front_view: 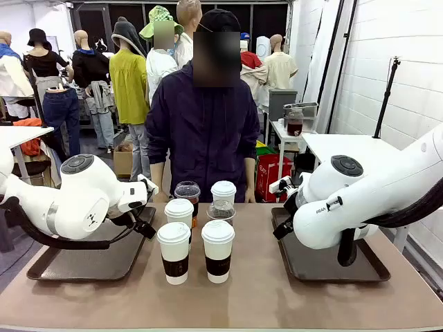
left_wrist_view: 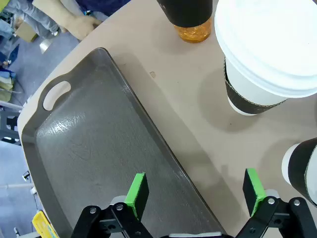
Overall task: Distribute the coffee onto the tray.
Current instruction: Pick up one iced Americano and place it on the right Handle tray.
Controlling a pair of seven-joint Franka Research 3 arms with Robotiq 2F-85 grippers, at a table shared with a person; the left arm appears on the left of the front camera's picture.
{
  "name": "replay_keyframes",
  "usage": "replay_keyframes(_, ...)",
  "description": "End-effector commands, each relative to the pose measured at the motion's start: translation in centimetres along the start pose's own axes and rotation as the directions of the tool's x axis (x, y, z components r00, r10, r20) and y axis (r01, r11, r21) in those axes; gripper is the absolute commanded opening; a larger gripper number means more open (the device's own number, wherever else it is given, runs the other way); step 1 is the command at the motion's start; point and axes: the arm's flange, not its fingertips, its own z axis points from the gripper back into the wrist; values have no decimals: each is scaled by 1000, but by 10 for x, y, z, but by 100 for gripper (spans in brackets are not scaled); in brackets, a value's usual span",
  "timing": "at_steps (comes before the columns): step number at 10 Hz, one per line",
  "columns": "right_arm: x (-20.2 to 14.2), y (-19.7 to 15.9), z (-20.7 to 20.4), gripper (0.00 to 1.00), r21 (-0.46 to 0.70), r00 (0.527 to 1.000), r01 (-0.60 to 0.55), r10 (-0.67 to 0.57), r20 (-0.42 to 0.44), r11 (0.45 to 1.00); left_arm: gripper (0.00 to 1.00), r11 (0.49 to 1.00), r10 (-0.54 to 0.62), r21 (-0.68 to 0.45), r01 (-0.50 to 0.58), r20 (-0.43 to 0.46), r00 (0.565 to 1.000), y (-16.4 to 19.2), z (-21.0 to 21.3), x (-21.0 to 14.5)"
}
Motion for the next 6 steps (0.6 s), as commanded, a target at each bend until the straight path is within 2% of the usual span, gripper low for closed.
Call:
replay_keyframes(1, 0, 0, 0, 100, 0, 1000, 0, 0, 0, 1000, 100, 1000, 0, 0, 0, 0, 1000, 0, 0, 0)
replay_keyframes(6, 0, 0, 0, 100, 0, 1000, 0, 0, 0, 1000, 100, 1000, 0, 0, 0, 0, 1000, 0, 0, 0)
